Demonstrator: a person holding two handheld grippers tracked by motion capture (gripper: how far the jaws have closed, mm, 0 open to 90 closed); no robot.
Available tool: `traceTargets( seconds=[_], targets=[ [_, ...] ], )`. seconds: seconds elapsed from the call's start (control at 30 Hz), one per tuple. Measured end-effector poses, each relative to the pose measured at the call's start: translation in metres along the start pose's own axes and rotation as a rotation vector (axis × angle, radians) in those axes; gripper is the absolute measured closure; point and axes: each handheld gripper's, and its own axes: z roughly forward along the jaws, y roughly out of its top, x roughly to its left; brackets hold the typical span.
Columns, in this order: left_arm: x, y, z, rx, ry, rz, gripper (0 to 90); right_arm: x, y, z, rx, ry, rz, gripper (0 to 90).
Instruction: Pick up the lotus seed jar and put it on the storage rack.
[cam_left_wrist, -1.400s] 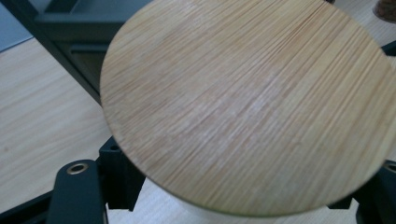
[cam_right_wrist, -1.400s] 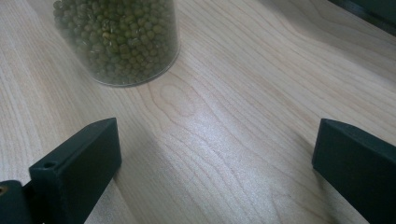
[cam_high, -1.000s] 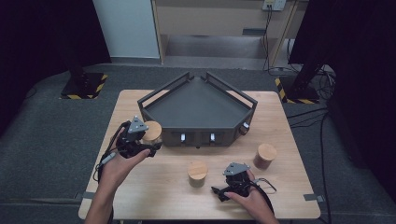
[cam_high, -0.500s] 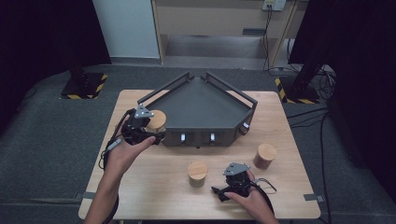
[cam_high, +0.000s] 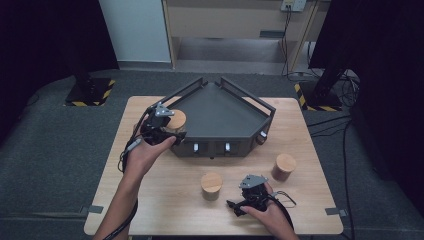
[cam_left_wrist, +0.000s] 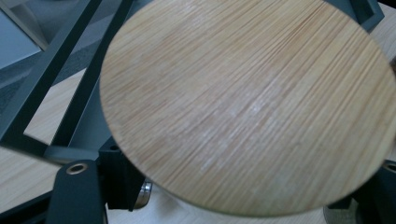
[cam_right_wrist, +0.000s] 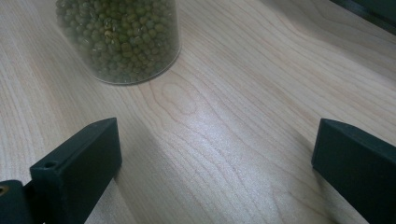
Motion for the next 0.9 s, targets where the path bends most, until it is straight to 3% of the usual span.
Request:
traceTargets(
  seconds=[0.23,0.53,0.9],
  targets=[
    [0.003,0.012,0.017,-0.006,-0.015,-0.013,24.1,0.000,-0.001,-0.001,-0.001,0.002,-0.003,1.9],
    [0.006,0.025,0.040,-0.006,0.001,-0.007,24.1,0.000,-0.001,-0.001,0.000,0.003,-0.002,1.9],
    [0.019,0.026,0.064,-0.018,0.013,-0.058,24.1,0.001,-0.002,-0.001,-0.002,0.002,-0.002,2.0]
  ],
)
